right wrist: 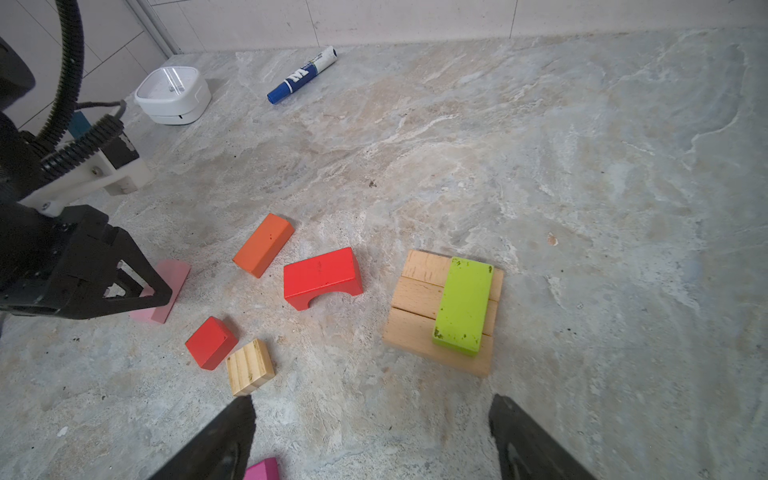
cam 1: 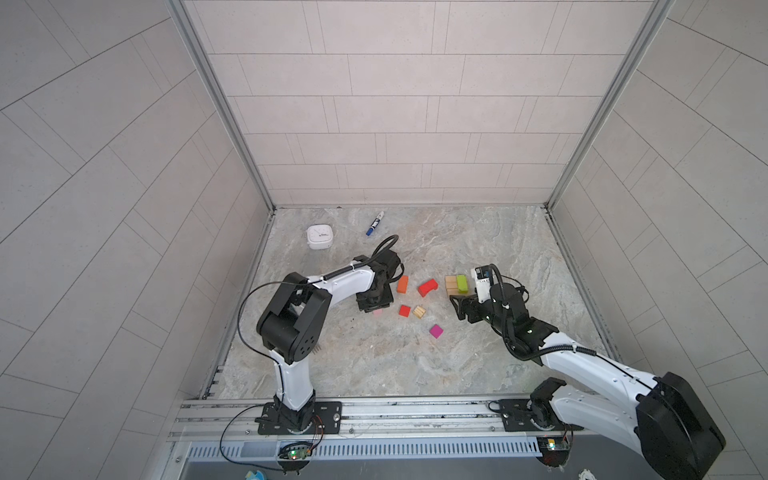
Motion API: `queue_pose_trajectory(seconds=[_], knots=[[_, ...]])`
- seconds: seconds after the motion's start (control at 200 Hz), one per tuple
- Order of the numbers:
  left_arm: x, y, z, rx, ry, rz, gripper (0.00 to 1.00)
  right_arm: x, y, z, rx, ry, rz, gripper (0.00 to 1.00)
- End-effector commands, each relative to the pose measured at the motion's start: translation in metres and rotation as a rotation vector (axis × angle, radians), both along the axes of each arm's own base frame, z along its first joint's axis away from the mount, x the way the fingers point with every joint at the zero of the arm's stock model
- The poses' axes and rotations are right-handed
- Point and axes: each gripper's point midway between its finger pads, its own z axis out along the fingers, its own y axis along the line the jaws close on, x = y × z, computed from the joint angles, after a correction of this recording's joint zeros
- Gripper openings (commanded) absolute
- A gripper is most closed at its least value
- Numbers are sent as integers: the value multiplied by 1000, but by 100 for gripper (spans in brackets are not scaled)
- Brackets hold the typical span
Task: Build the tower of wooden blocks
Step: 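Carry the pink block with the left gripper over the bar stack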
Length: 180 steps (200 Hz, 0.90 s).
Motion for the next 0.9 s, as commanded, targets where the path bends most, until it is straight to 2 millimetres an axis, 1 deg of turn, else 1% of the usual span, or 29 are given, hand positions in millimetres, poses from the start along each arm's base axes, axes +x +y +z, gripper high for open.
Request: queue_pose_trajectory(seconds=[0.0, 0.065, 0.11, 0.145, 0.295, 0.46, 0.49, 0.52, 0.53, 0.545, 0.716, 0.896], knots=[[-1, -1, 6, -9, -9, -14, 29, 0, -1, 2, -7, -8, -8, 89], [-1, -6, 9, -33, -8, -14, 27, 1, -1, 3, -7, -5, -8, 89], [0, -8, 13, -47, -15, -17, 27, 1, 0, 5, -15, 5, -2, 89], [1, -10, 16, -57, -23, -23, 25, 0, 1, 7, -20, 15, 4, 89], [9, -17, 39, -92, -72, -39, 25, -5, 7, 18, -22, 60, 45, 89], [18, -32, 64, -157, -123, -55, 26, -11, 2, 30, -7, 101, 18, 89], [20, -35, 68, -167, -131, -59, 26, -12, 1, 30, -9, 117, 11, 89], [21, -38, 72, -178, -137, -63, 26, -16, -2, 24, -18, 144, 7, 89], [21, -39, 73, -179, -138, -64, 26, -13, 0, 33, -10, 133, 7, 89], [22, -40, 74, -181, -141, -65, 26, -14, 0, 35, -9, 137, 8, 89], [27, -57, 86, -217, -160, -92, 27, -27, 1, 26, -15, 236, 31, 89], [34, -84, 100, -283, -188, -124, 27, -36, -10, 18, -19, 300, -6, 89]])
